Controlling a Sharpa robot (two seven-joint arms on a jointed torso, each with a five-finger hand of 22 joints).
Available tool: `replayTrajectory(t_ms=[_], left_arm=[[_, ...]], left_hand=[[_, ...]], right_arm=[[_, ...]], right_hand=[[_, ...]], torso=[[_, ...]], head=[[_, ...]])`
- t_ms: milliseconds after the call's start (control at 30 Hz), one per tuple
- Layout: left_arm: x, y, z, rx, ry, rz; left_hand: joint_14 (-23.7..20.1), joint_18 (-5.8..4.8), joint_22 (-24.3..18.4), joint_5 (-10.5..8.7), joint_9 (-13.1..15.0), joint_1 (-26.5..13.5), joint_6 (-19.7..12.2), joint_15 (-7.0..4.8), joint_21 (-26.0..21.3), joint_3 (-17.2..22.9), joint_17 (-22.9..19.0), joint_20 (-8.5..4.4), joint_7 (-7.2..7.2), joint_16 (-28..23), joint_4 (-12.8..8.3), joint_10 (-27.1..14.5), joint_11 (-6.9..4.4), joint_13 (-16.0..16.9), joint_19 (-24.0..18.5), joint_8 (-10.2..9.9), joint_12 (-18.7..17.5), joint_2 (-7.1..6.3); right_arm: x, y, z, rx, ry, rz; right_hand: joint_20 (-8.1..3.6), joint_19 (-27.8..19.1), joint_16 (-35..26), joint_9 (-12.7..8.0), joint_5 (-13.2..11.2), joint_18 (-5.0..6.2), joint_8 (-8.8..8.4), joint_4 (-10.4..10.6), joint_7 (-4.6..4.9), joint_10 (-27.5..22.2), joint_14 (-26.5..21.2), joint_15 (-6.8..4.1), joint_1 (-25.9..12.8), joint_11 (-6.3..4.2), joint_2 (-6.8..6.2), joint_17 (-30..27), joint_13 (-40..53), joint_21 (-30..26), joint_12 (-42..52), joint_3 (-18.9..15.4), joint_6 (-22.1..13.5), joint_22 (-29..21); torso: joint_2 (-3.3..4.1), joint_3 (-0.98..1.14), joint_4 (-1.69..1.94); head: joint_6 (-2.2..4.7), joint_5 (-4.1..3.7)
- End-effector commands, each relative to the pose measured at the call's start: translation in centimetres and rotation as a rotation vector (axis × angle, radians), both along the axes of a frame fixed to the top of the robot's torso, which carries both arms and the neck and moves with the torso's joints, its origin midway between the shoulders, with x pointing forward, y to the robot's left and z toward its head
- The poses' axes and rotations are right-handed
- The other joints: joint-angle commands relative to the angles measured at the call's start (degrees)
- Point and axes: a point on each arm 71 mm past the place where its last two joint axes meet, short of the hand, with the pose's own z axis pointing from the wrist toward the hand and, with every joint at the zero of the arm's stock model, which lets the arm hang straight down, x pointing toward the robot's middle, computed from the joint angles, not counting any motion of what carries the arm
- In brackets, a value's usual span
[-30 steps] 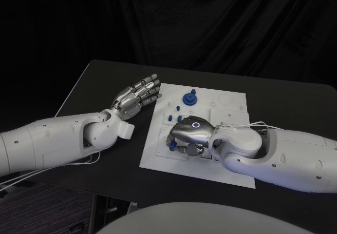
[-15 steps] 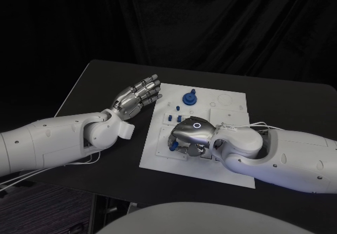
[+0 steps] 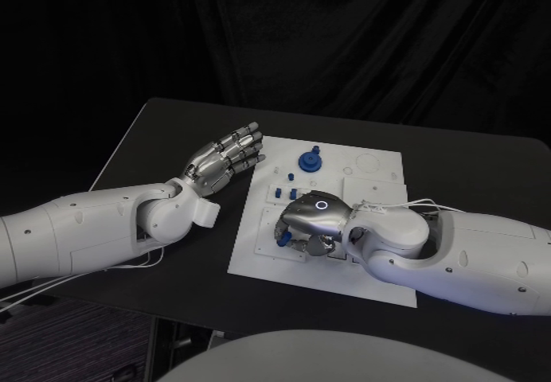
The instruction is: Assemble the parts on the task board
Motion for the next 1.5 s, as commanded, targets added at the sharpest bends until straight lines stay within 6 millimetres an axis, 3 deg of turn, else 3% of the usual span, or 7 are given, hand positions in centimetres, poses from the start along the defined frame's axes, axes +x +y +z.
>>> replayTrajectory(t_ms=[33,300,433,767,1233,1367,1500], left_arm=[[-0.1,-0.2,0.0,-0.015,-0.002,-0.015],[0.0,-0.3,0.0,-0.014,0.000,-0.018],[0.0,-0.3,0.0,-0.014,0.002,-0.020],[0.0,-0.3,0.0,-0.013,0.002,-0.019],[-0.2,0.5,0.0,-0.002,-0.001,0.009],[-0.2,0.7,0.1,-0.001,0.001,0.018],[-0.3,0.7,0.1,-0.007,0.007,0.024]], left_hand=[[0.0,-0.99,0.0,0.29,0.1,-0.3,0.0,0.19,0.3,0.3,0.0,-0.16,0.32,0.3,0.1,-0.2,-0.08,0.1,0.4,0.2,0.1,0.44],[-0.1,-0.99,0.0,0.30,0.1,-0.4,0.0,0.19,0.3,0.4,0.0,-0.16,0.33,0.3,0.1,-0.2,-0.09,0.0,0.4,0.2,0.1,0.45],[-0.1,-0.98,0.0,0.30,0.1,-0.4,0.3,0.16,0.3,0.5,0.0,-0.18,0.59,0.3,0.0,-0.2,-0.25,0.1,0.4,0.3,0.2,0.43],[-0.1,-0.97,0.0,0.30,0.1,-0.5,0.4,0.15,0.3,0.6,0.0,-0.18,0.83,0.3,0.0,-0.2,-0.42,0.0,0.4,0.3,0.2,0.41],[-0.1,-0.96,0.1,0.30,0.2,-0.5,0.6,0.14,0.3,0.6,0.1,-0.18,0.92,0.4,-0.1,-0.2,-0.48,0.1,0.4,0.3,0.3,0.34],[-0.1,-0.96,0.1,0.30,0.2,-0.5,0.6,0.14,0.3,0.6,0.1,-0.18,0.92,0.4,-0.1,-0.2,-0.48,0.1,0.4,0.3,0.3,0.34],[-0.1,-0.95,0.1,0.31,0.2,-0.5,0.8,0.13,0.3,0.6,0.1,-0.18,0.93,0.5,-0.1,-0.2,-0.51,0.1,0.4,0.4,0.3,0.26]], right_arm=[[0.0,-0.1,-0.3,-0.022,0.012,-0.009],[-0.1,0.2,-0.4,-0.017,0.015,0.011],[0.0,0.1,-0.4,-0.013,0.025,0.011],[0.0,-2.2,0.8,0.115,-0.005,-0.019],[-0.1,-11.1,7.4,0.329,0.083,-0.284],[-0.6,-13.4,8.2,0.379,0.144,-0.367],[-0.7,-15.5,8.1,0.373,0.191,-0.453]], right_hand=[[0.54,-1.6,-1.2,-1.4,-0.2,0.26,-3.32,1.0,-0.97,-4.0,-1.4,1.25,-2.6,1.15,-1.25,-1.6,-0.3,-2.9,-1.9,-0.9,-5.5,5.5],[1.87,-4.4,-2.7,-5.9,-1.4,1.25,-4.21,1.6,-4.82,-14.5,-4.6,1.82,-4.6,2.48,-1.22,-4.0,0.6,-8.2,-1.8,-6.9,-21.5,4.4],[2.00,-5.0,-3.0,-6.9,-2.2,1.42,-4.10,2.1,-5.02,-16.2,-5.3,1.96,-4.6,2.65,-0.60,-4.6,1.1,-9.6,-0.5,-9.0,-23.8,4.1],[2.07,-5.0,-2.6,-7.1,-2.2,1.42,-3.59,2.5,-4.77,-18.3,-5.5,1.96,-3.9,2.86,-0.07,-4.4,1.5,-9.6,1.0,-10.6,-22.4,4.2],[2.39,-3.5,-1.1,-6.5,2.1,1.03,-1.29,1.9,-0.31,-15.3,-4.3,2.42,-0.8,2.49,2.19,-2.8,3.4,-6.7,8.7,-9.8,-13.5,4.8],[1.99,-3.6,-1.0,-6.4,3.7,1.10,-0.80,1.8,0.60,-12.8,-4.3,1.75,0.0,1.75,2.23,-2.9,4.5,-6.7,11.9,-8.6,-11.7,4.8],[0.21,-4.2,-2.1,-6.3,3.6,1.35,0.06,2.2,0.24,-11.9,-4.8,-0.08,0.1,-0.78,1.78,-4.1,12.3,-7.7,25.4,-7.9,-9.3,4.6]], torso=[[0.02,-0.01,-0.02],[-0.01,-0.05,-0.06],[0.05,-0.02,-0.04],[0.09,0.00,0.03],[-0.08,-0.05,-0.04],[-0.06,-0.05,-0.06],[-0.07,-0.15,0.00]], head=[[-0.01,-0.01],[-0.01,0.06],[-0.01,-0.16],[-0.01,-0.93],[-0.01,-3.01],[-0.01,-4.03],[-0.01,-5.71]])
